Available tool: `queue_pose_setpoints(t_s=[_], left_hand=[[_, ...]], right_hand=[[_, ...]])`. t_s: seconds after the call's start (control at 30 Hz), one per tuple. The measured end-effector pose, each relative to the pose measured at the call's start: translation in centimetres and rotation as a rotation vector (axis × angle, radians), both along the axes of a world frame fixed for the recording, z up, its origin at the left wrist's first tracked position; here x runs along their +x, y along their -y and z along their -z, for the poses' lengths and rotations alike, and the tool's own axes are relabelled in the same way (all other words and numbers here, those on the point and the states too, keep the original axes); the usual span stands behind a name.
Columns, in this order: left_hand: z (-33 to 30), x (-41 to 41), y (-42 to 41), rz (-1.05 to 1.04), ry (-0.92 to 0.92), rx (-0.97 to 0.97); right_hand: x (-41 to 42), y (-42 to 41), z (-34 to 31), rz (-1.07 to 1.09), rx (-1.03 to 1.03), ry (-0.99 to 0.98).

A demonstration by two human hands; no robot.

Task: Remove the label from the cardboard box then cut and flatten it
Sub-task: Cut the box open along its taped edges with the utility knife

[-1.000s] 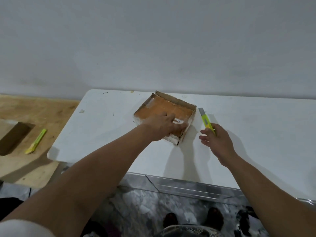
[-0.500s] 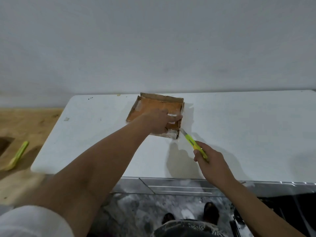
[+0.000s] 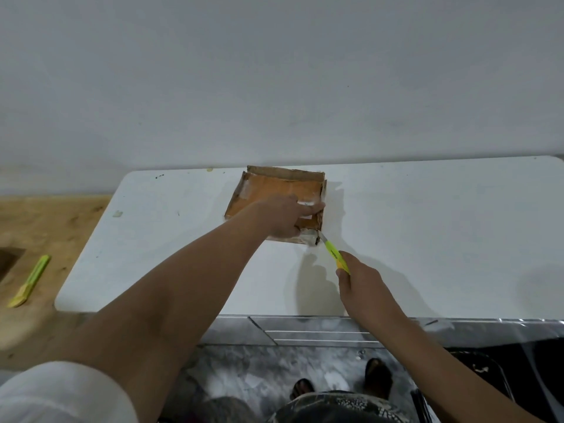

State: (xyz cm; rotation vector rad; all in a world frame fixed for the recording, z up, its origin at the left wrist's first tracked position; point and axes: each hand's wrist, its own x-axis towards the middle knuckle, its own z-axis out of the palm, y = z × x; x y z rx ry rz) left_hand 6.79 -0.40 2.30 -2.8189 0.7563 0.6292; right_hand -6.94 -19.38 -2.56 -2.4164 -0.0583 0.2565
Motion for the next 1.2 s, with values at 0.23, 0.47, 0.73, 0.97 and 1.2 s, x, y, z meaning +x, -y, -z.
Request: queue_pose_setpoints(t_s=[0.23, 0.47, 0.73, 0.97, 1.2], left_hand=[[0.3, -0.1, -0.4, -0.035, 0.036, -0.075], [1.0, -0.7, -5.3, -0.194, 0.174, -0.205], [2.2, -2.6, -9.0, -0.325, 0.117, -0.465], [1.7, -2.8, -9.2, -0.295, 0.019, -0.506], [1.5, -3.0, -8.6, -0.161, -0.033, -0.512]], right_hand=[[0.7, -0.5, -0.5, -0.029, -0.09, -0.051], [2.6, 0.8, -0.2, -0.005, -0.124, -0.019], [6.4, 1.9, 1.7, 0.019, -0.197, -0.056], [9.4, 2.4, 1.4, 0.05, -0.231, -0.079], [10.7, 4.5, -1.0, 0.117, 0.031, -0.123]])
